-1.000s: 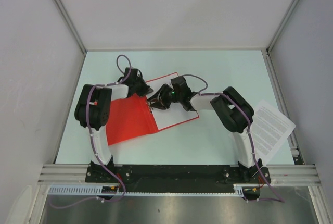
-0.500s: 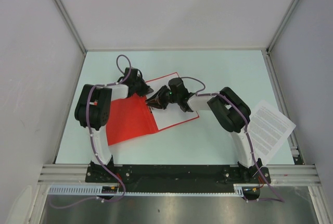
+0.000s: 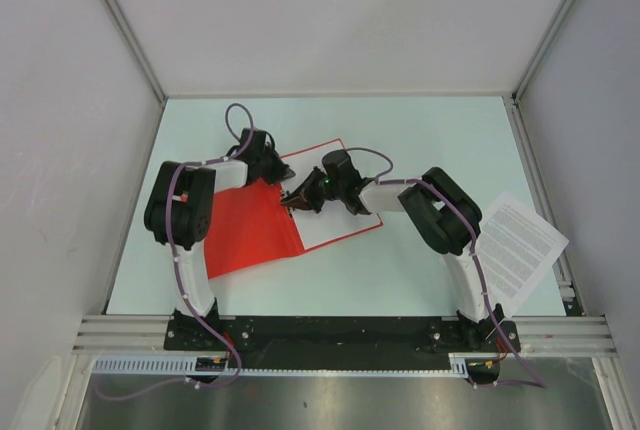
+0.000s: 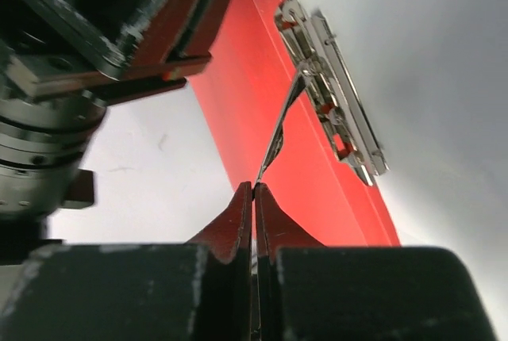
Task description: Put the files into the folder
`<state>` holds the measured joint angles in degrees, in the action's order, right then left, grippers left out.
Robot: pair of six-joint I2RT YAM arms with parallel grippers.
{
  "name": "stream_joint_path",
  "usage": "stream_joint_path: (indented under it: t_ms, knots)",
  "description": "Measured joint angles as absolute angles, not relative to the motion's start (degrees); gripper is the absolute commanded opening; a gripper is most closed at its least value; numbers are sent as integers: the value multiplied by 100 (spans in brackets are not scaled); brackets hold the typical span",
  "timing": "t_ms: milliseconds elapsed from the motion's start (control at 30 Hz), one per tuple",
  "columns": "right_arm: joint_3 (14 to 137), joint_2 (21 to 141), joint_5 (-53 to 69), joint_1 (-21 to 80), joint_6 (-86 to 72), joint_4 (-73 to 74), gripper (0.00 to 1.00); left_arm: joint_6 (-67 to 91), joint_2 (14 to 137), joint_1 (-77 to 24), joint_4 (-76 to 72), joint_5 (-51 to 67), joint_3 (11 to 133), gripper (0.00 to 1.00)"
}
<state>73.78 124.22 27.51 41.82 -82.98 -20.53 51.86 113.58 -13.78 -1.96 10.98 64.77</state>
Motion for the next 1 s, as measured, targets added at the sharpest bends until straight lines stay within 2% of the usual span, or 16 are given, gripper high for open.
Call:
stream_joint_path:
  t_ms: [333,367,467,500,600,667,700,733,933,1000]
  knots:
    - [7592,12407,2738,4193,-6700,-915,0,4567,11489,-1431,471,1072,6971,1]
    - [7612,12407,2729,4193,-6554,-867,0,4434,11518,-1437,600,1079,7074,6]
    - [7649,12407,2729,4193,-6298,-821,0,4115,11566,-1485,937,1024,7314,29]
    - [7651,12407,2731,4193,-6267,-825,0,4003,11568,-1503,1039,1011,7376,42]
    - [7651,12407,2729,4193,-6198,-836,0,3699,11546,-1584,1365,897,7599,51]
    - [7651,12407,2731,4191,-6180,-840,0,3514,11480,-1640,1636,760,7732,50]
    - [7651,12407,2729,4191,-6180,-843,0,3422,11430,-1664,1817,668,7800,37]
    - [7651,12407,2729,4191,-6180,-847,0,3339,11362,-1686,2003,565,7865,31]
    - [7647,12407,2729,4180,-6180,-869,0,3190,10877,-1776,3098,-158,8187,32]
    - [7631,12407,2731,4176,-6182,-893,0,3210,10722,-1804,3273,-314,8130,36]
